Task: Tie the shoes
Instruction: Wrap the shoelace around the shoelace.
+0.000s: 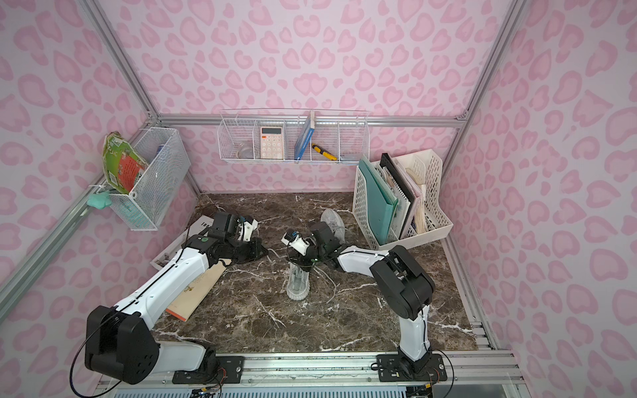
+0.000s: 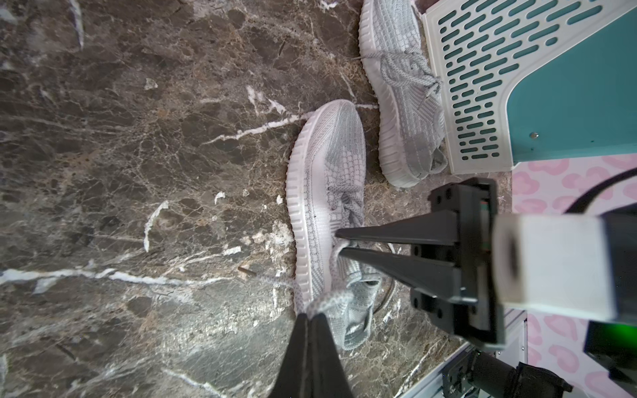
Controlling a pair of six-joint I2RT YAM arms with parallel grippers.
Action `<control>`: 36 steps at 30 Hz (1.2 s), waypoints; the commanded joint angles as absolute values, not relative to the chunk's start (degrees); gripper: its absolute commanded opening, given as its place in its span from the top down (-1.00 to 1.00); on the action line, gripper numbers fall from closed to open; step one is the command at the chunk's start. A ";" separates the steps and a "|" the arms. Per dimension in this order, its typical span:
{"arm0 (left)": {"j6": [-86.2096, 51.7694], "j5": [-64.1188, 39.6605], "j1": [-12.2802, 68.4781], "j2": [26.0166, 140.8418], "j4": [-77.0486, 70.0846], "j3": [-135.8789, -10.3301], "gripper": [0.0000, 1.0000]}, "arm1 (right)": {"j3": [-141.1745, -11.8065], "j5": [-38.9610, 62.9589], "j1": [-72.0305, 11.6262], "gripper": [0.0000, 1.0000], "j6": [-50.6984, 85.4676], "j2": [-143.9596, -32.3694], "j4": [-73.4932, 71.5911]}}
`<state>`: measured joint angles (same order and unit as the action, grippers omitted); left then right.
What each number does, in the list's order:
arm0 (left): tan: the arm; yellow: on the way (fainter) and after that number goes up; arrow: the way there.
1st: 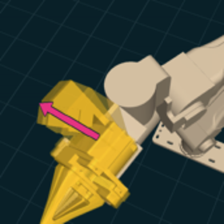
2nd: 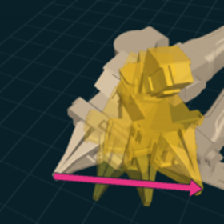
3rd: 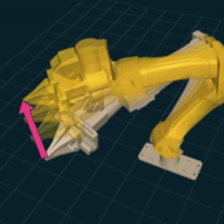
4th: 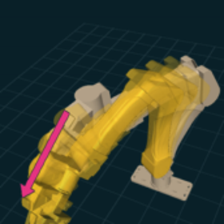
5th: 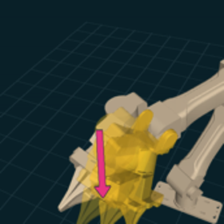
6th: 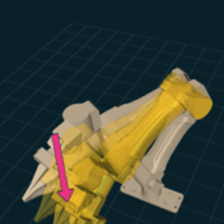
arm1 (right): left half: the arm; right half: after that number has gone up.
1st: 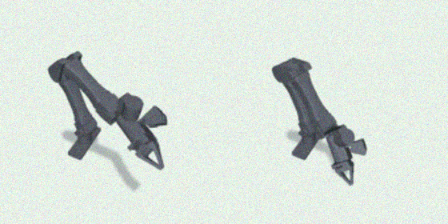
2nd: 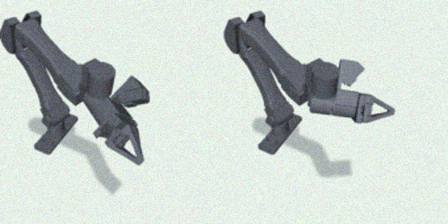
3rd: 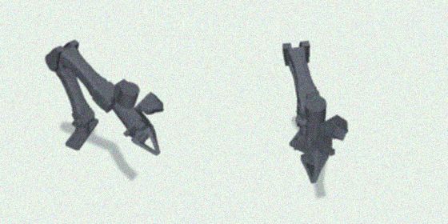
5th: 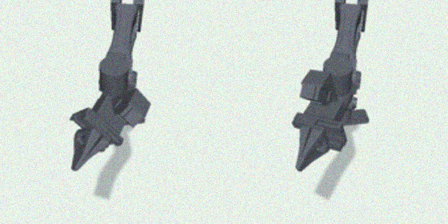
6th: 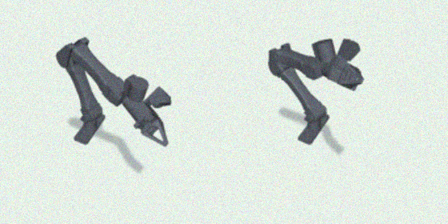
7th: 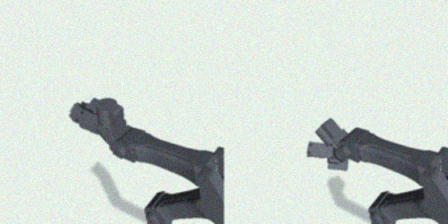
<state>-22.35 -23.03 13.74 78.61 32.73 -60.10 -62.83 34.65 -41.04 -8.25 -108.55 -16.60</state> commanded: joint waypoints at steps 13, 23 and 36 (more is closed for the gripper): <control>-19.18 -25.44 18.69 88.64 17.41 -53.46 0.83 | -49.05 45.48 -34.27 0.83 16.35 -106.07 -49.53; -17.29 -24.78 21.36 90.38 11.12 -55.31 0.18 | -47.36 45.97 -34.34 0.78 22.31 -107.66 -54.97; -8.99 -26.81 21.45 90.72 8.57 -55.43 -0.65 | -47.88 45.70 -34.37 0.80 23.94 -108.01 -54.44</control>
<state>-12.64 -25.30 21.43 90.80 9.76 -55.66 -47.33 45.63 -34.39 23.70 -107.90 -52.80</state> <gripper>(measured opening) 0.819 0.100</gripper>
